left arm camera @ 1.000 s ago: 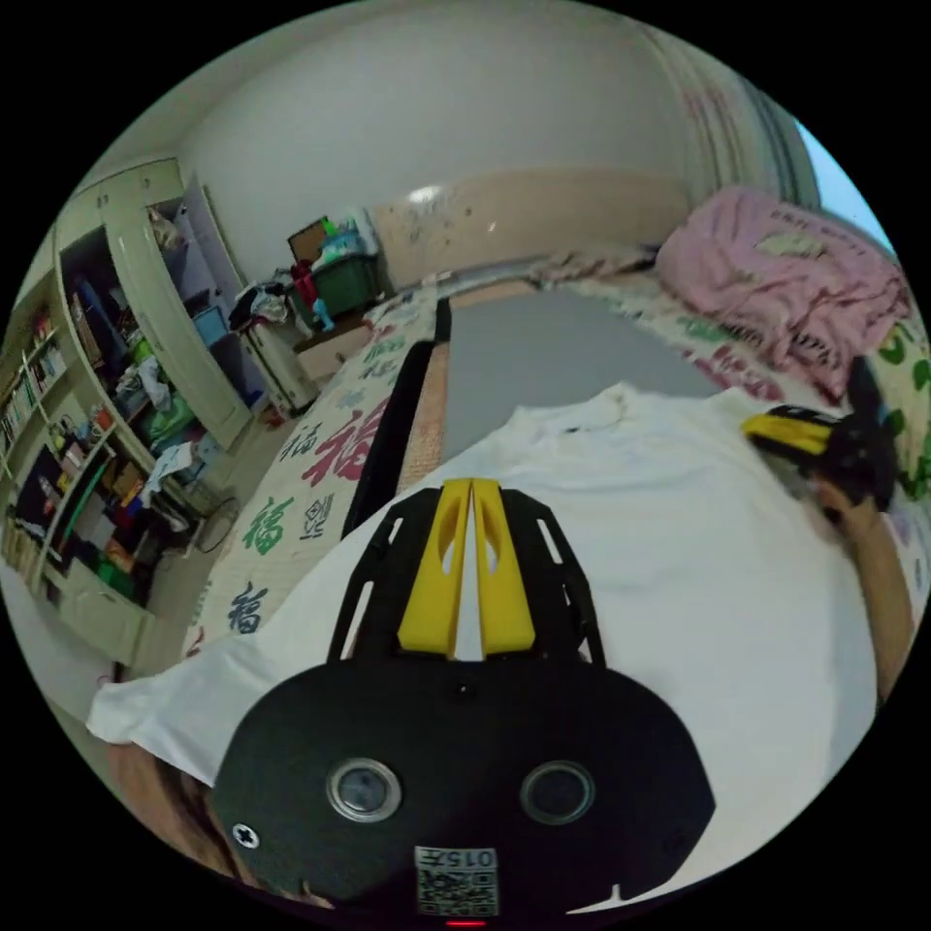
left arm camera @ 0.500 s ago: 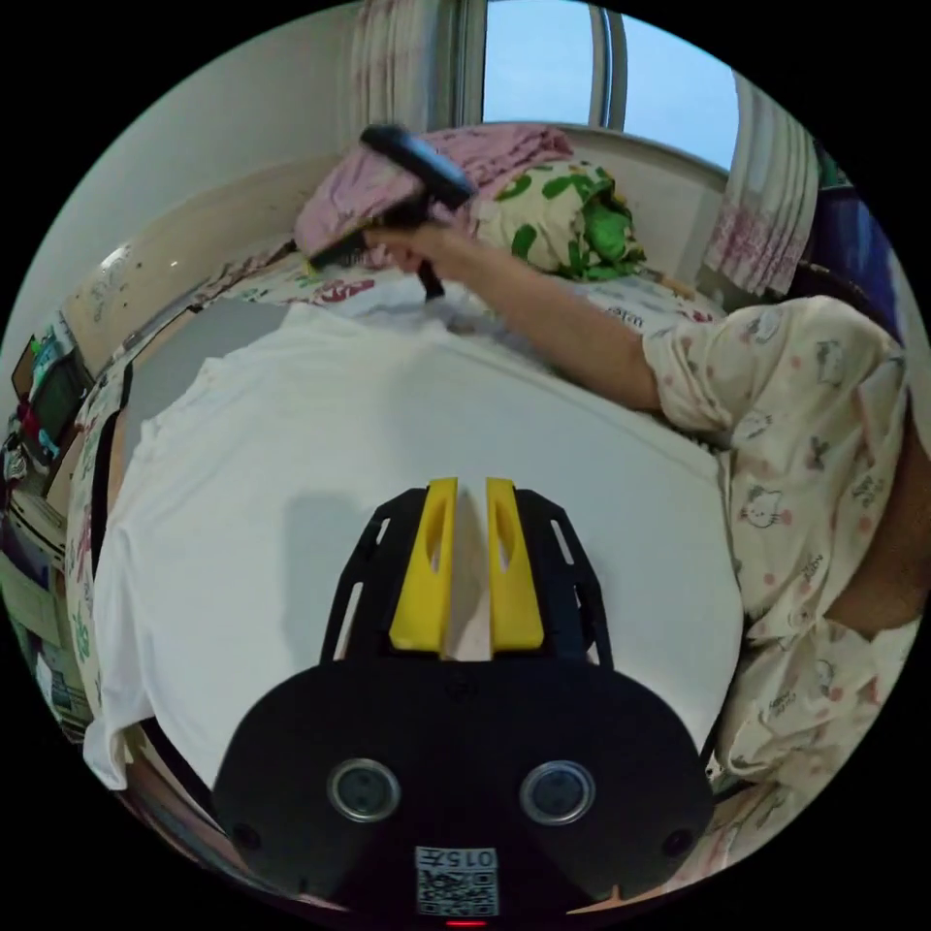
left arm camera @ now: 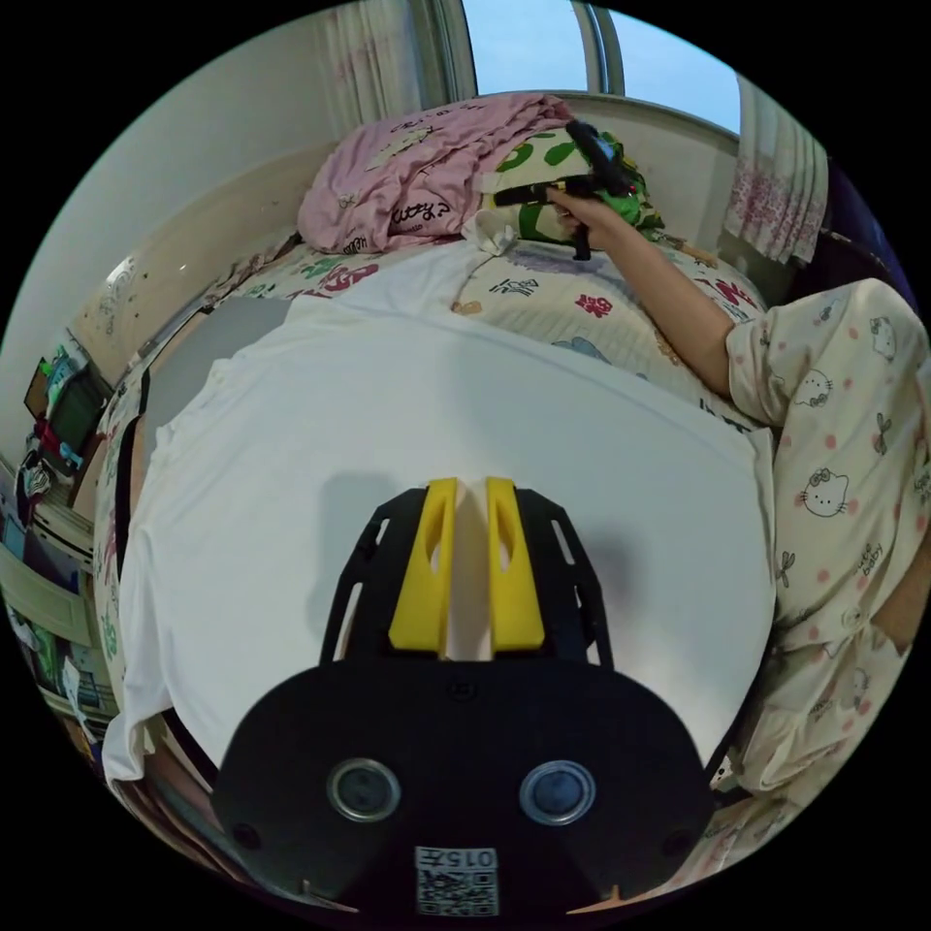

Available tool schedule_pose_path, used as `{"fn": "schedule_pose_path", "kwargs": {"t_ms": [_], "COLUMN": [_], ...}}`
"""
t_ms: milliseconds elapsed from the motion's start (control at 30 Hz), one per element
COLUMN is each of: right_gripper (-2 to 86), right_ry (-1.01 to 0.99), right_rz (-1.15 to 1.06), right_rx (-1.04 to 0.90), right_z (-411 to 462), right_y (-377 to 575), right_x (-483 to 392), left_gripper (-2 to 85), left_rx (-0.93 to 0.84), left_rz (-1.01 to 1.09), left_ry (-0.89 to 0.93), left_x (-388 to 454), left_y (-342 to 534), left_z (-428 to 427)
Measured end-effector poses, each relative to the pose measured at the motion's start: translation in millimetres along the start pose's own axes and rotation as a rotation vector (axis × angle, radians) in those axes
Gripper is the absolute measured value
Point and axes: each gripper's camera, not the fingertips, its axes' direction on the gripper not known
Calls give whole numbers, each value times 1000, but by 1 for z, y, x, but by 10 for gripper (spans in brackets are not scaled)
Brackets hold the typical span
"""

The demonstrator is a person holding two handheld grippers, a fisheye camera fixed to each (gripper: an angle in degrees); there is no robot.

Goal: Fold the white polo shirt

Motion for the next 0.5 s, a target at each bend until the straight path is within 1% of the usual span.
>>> {"fn": "schedule_pose_path", "kwargs": {"t_ms": [67,133,167,200,233,300,333,367,433,500], "right_gripper": [181,158,132,97,81,20,6,1,-3,-3], "right_ry": [-16,63,96,101,97,54,45,28,-14,-131], "right_rz": [-42,-21,-1,15,21,28,30,24,6,-10], "right_rx": [-45,-28,-10,-2,-1,13,22,39,75,136], "right_z": [15,26,32,38,40,45,45,43,37,20], "right_y": [2,11,17,22,24,34,36,42,51,61], "right_x": [6,18,28,39,44,60,63,68,74,81], "left_gripper": [50,50,49,48,45,40,40,40,46,55], "left_rx": [-2,-5,-5,-5,-4,5,24,38,127,219], "left_rz": [-10,-28,-35,-54,-77,-118,-137,-145,-167,-199], "left_ry": [22,77,95,129,158,180,177,170,123,113], "left_x": [-6,-19,-22,-31,-38,-44,-44,-43,-36,-31], "left_y": [4,10,12,16,20,27,30,32,33,32], "left_z": [9,22,26,33,41,49,50,49,39,33]}}
